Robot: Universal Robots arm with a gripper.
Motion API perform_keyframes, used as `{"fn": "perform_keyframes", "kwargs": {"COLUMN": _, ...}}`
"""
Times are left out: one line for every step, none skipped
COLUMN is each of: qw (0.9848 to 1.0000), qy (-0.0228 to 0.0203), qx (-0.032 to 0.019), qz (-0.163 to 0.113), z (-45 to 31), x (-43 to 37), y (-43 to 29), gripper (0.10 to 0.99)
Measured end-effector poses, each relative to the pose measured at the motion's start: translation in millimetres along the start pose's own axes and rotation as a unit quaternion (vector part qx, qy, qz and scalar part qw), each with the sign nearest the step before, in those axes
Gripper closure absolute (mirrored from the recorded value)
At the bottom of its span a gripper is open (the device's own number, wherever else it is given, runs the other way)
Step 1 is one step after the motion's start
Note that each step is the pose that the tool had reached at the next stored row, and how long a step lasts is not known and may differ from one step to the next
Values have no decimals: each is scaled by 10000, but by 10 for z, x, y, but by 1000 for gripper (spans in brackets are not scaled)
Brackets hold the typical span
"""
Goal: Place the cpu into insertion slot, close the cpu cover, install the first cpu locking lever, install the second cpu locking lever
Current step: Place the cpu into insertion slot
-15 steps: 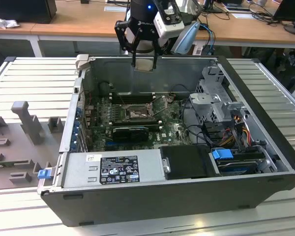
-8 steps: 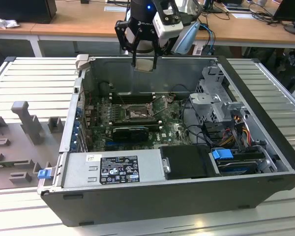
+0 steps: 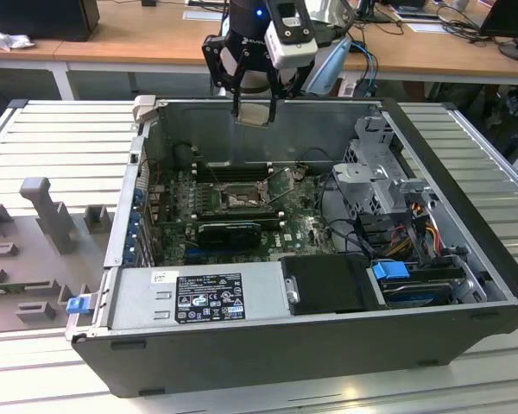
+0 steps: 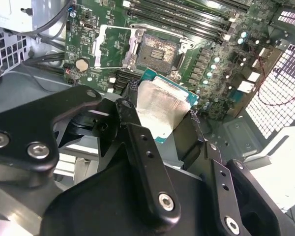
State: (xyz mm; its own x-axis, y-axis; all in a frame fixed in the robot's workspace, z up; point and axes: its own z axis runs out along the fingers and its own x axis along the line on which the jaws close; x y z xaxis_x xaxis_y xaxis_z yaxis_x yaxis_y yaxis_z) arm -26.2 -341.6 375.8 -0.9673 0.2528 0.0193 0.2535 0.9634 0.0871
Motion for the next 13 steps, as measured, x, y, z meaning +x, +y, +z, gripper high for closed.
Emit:
{"fn": "perform_keyframes", "kwargs": {"qw": 10000, "qy": -3, "qx": -1, "qz": 29, "z": 1, "x": 0, "y": 0, "gripper": 553}}
{"fn": "perform_keyframes", "kwargs": {"qw": 10000, "qy": -6, "qx": -2, "qz": 64, "z": 1, "x": 0, "y": 0, "gripper": 553}}
{"fn": "perform_keyframes", "kwargs": {"qw": 10000, "qy": -8, "qx": -2, "qz": 87, "z": 1, "x": 0, "y": 0, "gripper": 553}}
{"fn": "perform_keyframes", "kwargs": {"qw": 9999, "qy": -10, "qx": -3, "qz": 108, "z": 1, "x": 0, "y": 0, "gripper": 553}}
{"fn": "perform_keyframes", "kwargs": {"qw": 9999, "qy": -11, "qx": -4, "qz": 128, "z": 1, "x": 0, "y": 0, "gripper": 553}}
{"fn": "perform_keyframes", "kwargs": {"qw": 9999, "qy": -13, "qx": -4, "qz": 151, "z": 2, "x": 0, "y": 0, "gripper": 553}}
{"fn": "perform_keyframes", "kwargs": {"qw": 9999, "qy": -15, "qx": -4, "qz": 171, "z": 1, "x": 0, "y": 0, "gripper": 553}}
{"fn": "perform_keyframes", "kwargs": {"qw": 9998, "qy": -17, "qx": -5, "qz": 197, "z": 1, "x": 0, "y": 0, "gripper": 553}}
{"fn": "perform_keyframes", "kwargs": {"qw": 9997, "qy": -21, "qx": -6, "qz": 241, "z": 1, "x": 0, "y": 0, "gripper": 553}}
{"fn": "perform_keyframes", "kwargs": {"qw": 9996, "qy": -24, "qx": -6, "qz": 268, "z": 1, "x": 0, "y": 0, "gripper": 553}}
{"fn": "perform_keyframes", "kwargs": {"qw": 9996, "qy": -25, "qx": -6, "qz": 287, "z": 1, "x": 0, "y": 0, "gripper": 553}}
{"fn": "perform_keyframes", "kwargs": {"qw": 9995, "qy": -28, "qx": -7, "qz": 317, "z": 2, "x": 0, "y": 0, "gripper": 553}}
{"fn": "perform_keyframes", "kwargs": {"qw": 9994, "qy": -29, "qx": -7, "qz": 335, "z": 2, "x": 0, "y": 0, "gripper": 553}}
